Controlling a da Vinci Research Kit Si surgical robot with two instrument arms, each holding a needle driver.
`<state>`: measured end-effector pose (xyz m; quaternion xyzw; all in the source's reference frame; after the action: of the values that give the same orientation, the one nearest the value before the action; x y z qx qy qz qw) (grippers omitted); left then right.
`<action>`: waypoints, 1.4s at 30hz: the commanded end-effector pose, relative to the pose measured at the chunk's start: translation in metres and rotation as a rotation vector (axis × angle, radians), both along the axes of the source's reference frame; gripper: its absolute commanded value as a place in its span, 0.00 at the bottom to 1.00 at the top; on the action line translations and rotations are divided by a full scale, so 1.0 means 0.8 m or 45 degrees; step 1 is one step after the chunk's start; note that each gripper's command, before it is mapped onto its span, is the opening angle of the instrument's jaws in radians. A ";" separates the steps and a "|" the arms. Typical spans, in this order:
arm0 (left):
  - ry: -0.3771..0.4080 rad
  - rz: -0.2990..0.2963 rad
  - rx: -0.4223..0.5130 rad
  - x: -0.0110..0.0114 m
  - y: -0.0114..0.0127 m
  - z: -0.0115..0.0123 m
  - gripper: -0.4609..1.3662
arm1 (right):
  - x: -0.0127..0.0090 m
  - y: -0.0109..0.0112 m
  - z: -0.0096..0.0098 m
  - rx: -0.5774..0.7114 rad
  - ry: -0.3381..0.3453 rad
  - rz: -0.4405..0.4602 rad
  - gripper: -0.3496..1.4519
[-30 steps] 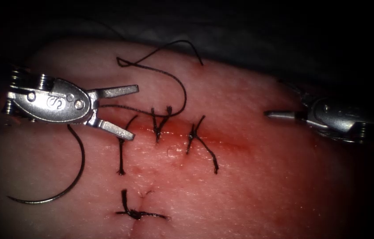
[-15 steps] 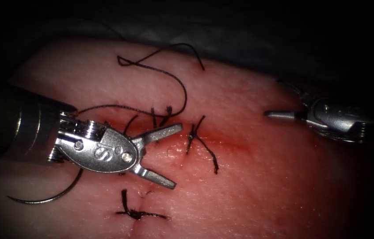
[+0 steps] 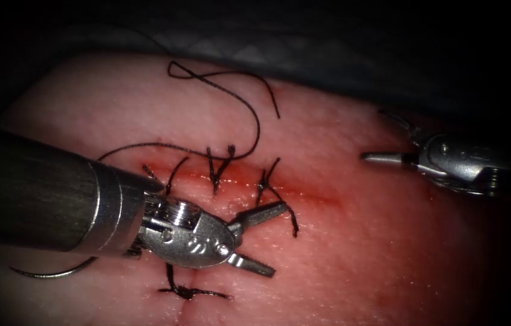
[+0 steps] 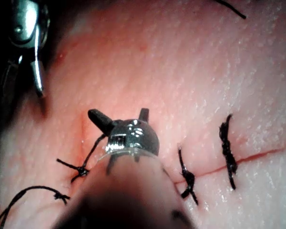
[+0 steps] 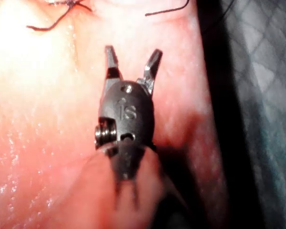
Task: Wound Closure
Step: Grasp remaining suture tail with left driver
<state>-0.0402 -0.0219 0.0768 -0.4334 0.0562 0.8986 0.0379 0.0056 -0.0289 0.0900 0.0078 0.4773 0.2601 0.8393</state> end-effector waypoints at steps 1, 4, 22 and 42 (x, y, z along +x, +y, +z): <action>0.003 0.004 -0.010 -0.0002 -0.0002 0.0004 0.57 | 0.0000 0.0000 0.0000 0.001 0.001 -0.002 0.73; 0.007 0.003 -0.017 -0.0006 -0.0005 0.0015 0.56 | 0.0000 0.0000 0.0000 0.001 0.001 -0.002 0.72; 0.056 0.005 -0.058 -0.0023 -0.0008 0.0072 0.52 | 0.0003 -0.0002 0.0002 -0.001 0.000 -0.001 0.73; 0.066 0.021 -0.094 -0.0028 -0.0005 0.0101 0.06 | 0.0005 -0.0003 0.0003 -0.002 0.003 -0.003 0.72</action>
<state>-0.0425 -0.0224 0.0850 -0.4128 0.0901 0.9063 0.0107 0.0060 -0.0291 0.0903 0.0073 0.4778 0.2590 0.8394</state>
